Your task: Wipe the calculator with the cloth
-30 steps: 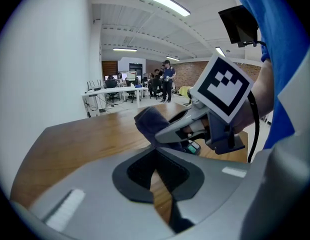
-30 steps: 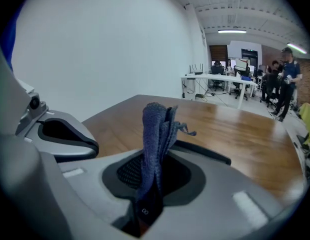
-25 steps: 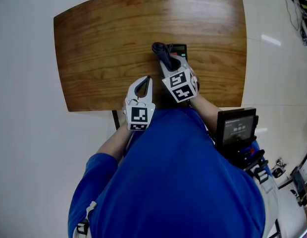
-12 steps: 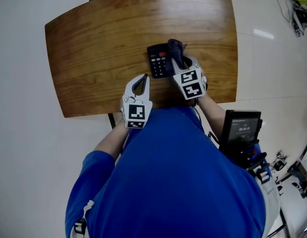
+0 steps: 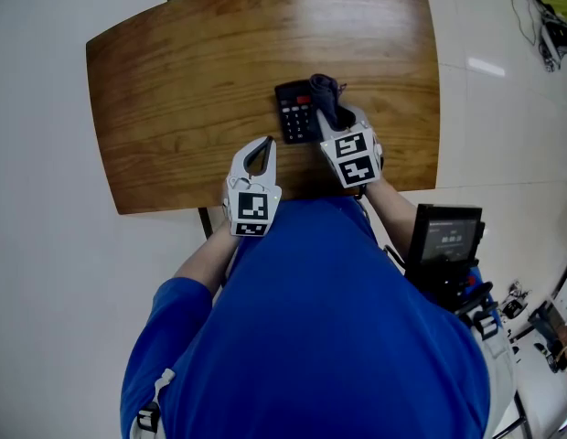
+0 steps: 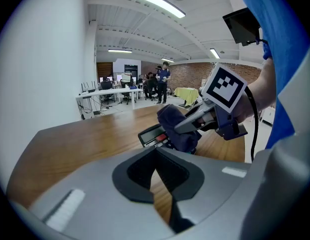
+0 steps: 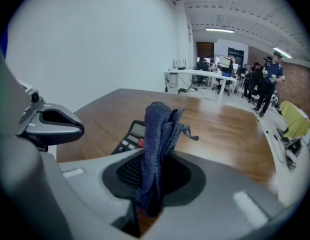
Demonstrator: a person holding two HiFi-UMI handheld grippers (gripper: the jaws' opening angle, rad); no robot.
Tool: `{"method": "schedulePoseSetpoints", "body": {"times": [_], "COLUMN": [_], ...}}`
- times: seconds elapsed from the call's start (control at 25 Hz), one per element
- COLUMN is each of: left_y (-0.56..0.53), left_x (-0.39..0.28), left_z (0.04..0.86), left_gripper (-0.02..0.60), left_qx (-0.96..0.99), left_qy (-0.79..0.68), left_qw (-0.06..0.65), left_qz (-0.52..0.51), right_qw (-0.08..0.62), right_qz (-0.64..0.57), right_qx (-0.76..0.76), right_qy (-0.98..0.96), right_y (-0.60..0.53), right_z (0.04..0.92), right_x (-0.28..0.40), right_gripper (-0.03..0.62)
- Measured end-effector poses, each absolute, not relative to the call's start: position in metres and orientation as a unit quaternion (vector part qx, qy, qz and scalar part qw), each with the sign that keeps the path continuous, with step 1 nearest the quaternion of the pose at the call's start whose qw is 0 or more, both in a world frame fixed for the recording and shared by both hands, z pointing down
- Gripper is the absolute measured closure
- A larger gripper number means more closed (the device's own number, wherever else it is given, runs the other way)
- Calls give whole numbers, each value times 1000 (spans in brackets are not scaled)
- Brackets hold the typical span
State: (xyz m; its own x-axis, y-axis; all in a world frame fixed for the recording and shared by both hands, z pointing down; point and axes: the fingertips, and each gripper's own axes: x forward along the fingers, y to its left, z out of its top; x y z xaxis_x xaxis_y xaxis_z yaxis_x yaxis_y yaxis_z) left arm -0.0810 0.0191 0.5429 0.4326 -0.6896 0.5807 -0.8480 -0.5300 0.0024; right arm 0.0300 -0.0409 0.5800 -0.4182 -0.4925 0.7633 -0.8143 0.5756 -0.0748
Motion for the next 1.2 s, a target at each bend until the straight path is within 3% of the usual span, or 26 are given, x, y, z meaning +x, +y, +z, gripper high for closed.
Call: {"method": "schedulePoseSetpoints", "body": {"times": [0.48, 1.2], "left_y": [34, 24], "left_x": [-93, -69], "left_z": [528, 555], "left_gripper": [577, 577], "left_qx": [818, 833], "left_qy": [-480, -455], "left_qw": [149, 153], "left_qz": [279, 274], "right_qw": [347, 366], "right_qz": [220, 252], "right_qx": [304, 415], "right_qy": [-859, -794], "right_y": [-5, -27], "right_z": [570, 610], "right_x": [-54, 57], "right_gripper": [511, 511]}}
